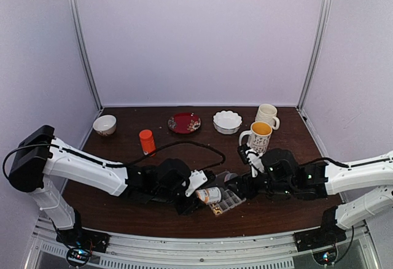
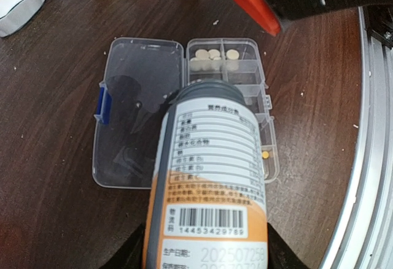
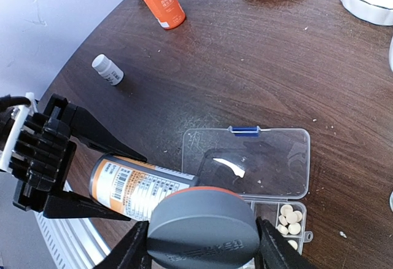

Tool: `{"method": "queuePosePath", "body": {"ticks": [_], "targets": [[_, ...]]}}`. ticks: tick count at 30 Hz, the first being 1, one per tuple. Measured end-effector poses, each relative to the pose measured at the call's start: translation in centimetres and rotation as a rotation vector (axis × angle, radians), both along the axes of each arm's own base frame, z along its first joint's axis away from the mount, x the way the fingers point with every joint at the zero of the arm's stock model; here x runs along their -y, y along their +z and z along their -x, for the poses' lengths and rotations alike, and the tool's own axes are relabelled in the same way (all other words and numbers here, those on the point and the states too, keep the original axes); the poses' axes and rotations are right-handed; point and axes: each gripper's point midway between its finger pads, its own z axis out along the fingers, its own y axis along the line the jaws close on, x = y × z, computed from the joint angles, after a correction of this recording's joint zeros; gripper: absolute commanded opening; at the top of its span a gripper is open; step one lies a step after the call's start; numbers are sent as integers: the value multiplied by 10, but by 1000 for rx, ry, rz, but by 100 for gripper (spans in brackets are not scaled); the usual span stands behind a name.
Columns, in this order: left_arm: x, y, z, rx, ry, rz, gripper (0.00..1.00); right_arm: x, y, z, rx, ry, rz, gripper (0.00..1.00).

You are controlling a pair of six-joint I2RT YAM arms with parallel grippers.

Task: Sort the pills into containers
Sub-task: Pour the pill into the compartment of the pill container.

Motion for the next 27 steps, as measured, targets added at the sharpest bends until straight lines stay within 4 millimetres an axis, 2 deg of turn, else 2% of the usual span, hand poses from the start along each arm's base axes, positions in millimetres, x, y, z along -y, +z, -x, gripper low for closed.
{"method": "queuePosePath", "body": {"ticks": [6,12,18,22,27], "targets": [[1,-1,1,-13,8,5,0,17,8,-6,58,-38,42,0],[0,-2,5,-30,12,-10,0,52,30,-38,170,-153,59,0],[0,-3,8,-34,12,-14,0,88,20,-68,285,-251,148,0],[-1,-3,7,-34,16,-16,0,95,23,-84,381,-269,197,0],[-4,-6,8,-38,19,-32,0,95,19,-89,473,-262,206,0]]}}
